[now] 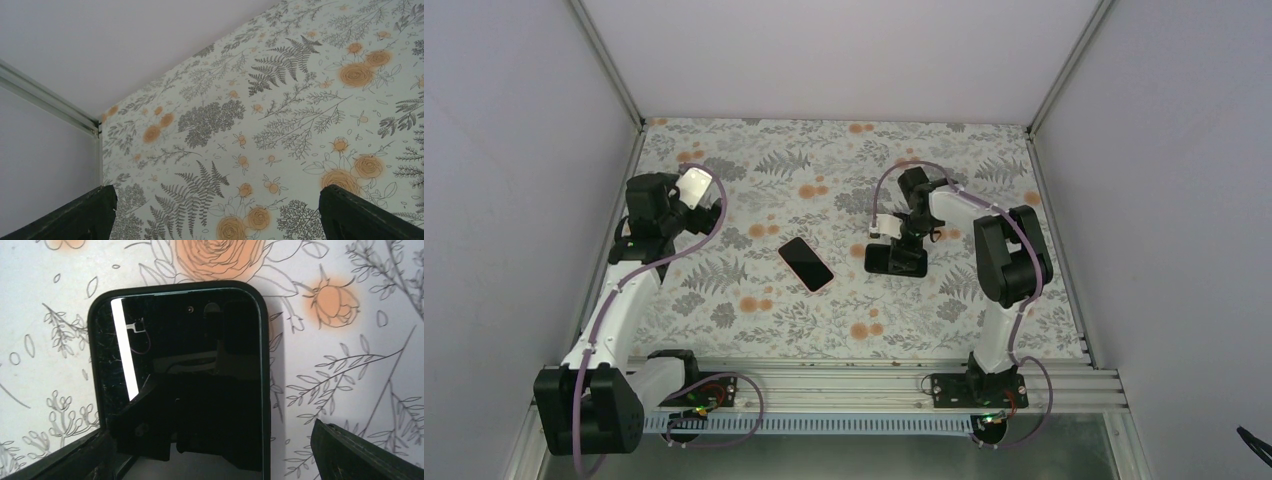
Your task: Take the phone out of the phone case
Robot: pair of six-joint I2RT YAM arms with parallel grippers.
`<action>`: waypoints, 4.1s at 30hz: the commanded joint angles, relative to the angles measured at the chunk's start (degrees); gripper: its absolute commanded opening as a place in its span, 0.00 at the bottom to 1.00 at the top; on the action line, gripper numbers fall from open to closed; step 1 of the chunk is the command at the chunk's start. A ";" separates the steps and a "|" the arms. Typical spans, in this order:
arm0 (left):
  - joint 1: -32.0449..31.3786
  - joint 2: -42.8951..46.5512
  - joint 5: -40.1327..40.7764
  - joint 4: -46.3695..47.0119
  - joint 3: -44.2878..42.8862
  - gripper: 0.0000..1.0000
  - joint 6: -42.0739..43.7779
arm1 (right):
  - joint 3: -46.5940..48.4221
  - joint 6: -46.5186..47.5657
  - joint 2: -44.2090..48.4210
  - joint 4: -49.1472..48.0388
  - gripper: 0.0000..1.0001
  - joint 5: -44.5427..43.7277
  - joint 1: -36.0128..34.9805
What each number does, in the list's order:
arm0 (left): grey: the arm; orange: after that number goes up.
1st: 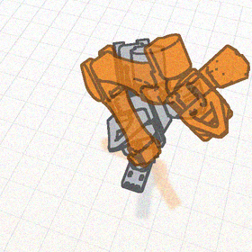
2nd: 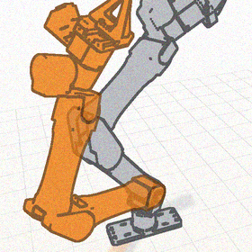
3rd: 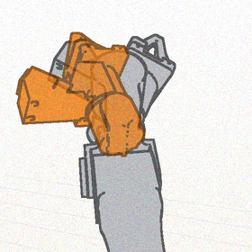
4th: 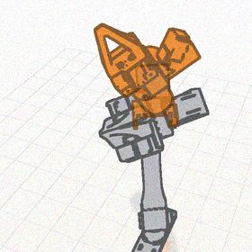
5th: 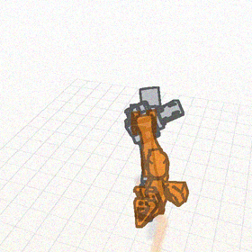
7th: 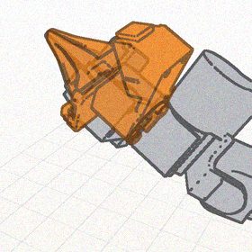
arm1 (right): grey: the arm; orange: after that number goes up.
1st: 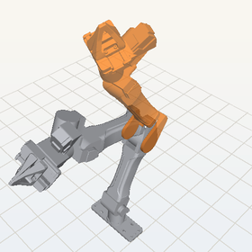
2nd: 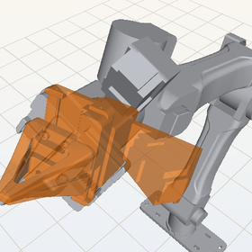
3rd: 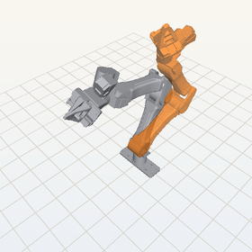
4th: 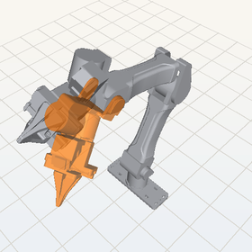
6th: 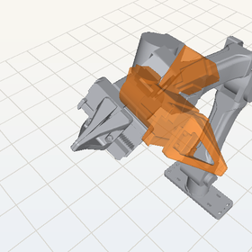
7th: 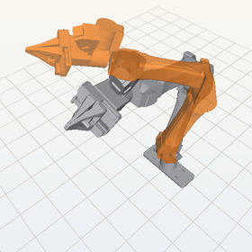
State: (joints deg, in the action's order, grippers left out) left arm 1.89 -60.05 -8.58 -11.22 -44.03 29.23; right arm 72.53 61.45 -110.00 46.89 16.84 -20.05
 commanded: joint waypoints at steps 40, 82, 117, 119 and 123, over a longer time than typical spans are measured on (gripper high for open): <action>-5.82 -17.79 -28.61 -38.88 -27.02 1.00 8.42 | -14.38 -6.74 9.00 -17.66 0.60 -5.91 -1.77; -9.13 -57.35 -56.12 -66.49 -55.32 0.47 4.90 | 10.19 -20.76 6.62 -29.45 0.57 -19.59 -27.40; -13.61 -35.55 -47.72 -64.67 -53.45 0.02 24.11 | 7.90 -21.44 19.14 -9.32 1.00 15.70 -8.07; -13.66 -35.31 -48.02 -64.90 -53.63 0.02 24.28 | 8.20 -22.66 19.03 -10.59 1.00 15.15 -7.88; -13.59 -35.95 -48.38 -66.50 -54.07 0.02 25.17 | 8.83 -23.65 19.04 -12.07 1.00 14.37 -6.71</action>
State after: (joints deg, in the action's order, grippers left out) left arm -11.68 -96.25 -52.73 -77.23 -97.89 51.48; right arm 80.97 40.12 -91.09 37.45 29.85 -28.01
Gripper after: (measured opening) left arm 0.113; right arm 0.997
